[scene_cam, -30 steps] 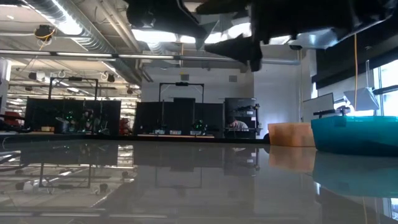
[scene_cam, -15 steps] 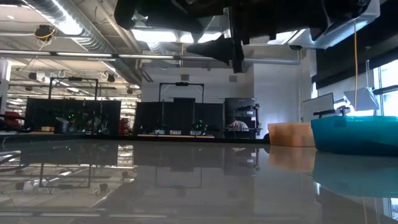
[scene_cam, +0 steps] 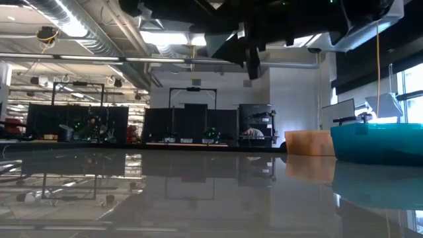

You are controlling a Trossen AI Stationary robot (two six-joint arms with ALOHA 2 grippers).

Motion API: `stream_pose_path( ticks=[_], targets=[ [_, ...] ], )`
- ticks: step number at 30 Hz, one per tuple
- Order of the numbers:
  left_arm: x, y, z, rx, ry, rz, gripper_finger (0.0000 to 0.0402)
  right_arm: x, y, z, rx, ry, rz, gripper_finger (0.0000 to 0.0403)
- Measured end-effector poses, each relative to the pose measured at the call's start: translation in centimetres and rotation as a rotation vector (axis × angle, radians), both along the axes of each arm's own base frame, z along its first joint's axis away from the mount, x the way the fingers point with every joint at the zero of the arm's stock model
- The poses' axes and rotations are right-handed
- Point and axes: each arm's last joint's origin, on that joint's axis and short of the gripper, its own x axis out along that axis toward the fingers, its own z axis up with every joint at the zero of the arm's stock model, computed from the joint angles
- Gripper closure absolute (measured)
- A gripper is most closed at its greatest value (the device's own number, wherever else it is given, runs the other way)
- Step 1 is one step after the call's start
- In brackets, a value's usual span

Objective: Sort blocks by size
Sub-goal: Put the light blue triangular block into the yellow bin

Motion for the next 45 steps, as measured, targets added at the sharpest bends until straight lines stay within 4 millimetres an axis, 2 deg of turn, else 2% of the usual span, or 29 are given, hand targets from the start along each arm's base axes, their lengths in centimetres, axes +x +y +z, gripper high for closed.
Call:
stream_pose_path(
  ticks=[3, 6, 11, 17, 22, 28, 34, 37, 41, 45],
  targets=[
    [-0.6, -0.5, 0.2, 0.019, 0.011, -0.001, 0.0160, -0.2, -0.1, 0.4, -0.019, 0.008, -0.001, 0.0221],
    [-2.0, -1.5, 1.3, 0.036, -0.012, 0.009, 0.0154, -0.8, -0.2, 1.3, -0.046, 0.028, 0.003, 0.0221],
    [-4.8, -2.4, 2.6, -0.017, -0.011, 0.035, 0.0158, -3.1, 0.5, 3.3, -0.088, 0.129, 0.048, 0.0215],
    [-7.5, -2.1, 3.1, -0.158, 0.028, 0.096, 0.0163, -8.2, 2.6, 5.4, -0.056, 0.320, 0.159, 0.0220],
    [-8.2, -1.8, 2.5, -0.213, 0.066, 0.160, 0.0163, -13.5, 4.8, 6.0, 0.134, 0.522, 0.242, 0.0214],
    [-8.2, -1.8, 2.5, -0.253, 0.055, 0.183, 0.0163, -18.5, 9.1, 5.6, 0.373, 0.716, 0.344, 0.0218],
    [-8.1, -1.7, 2.5, -0.288, 0.041, 0.201, 0.0163, -21.7, 12.1, 3.5, 0.521, 0.903, 0.245, 0.0209],
    [-8.1, -1.7, 2.5, -0.294, 0.038, 0.204, 0.0163, -22.5, 13.2, 2.2, 0.549, 1.004, 0.202, 0.0210],
    [-8.1, -1.8, 2.5, -0.301, 0.034, 0.206, 0.0163, -22.9, 14.1, 1.5, 0.568, 1.018, 0.191, 0.0207],
    [-8.0, -1.9, 2.7, -0.322, 0.010, 0.204, 0.0163, -23.0, 14.3, 1.4, 0.599, 1.040, 0.177, 0.0175]
  ],
)
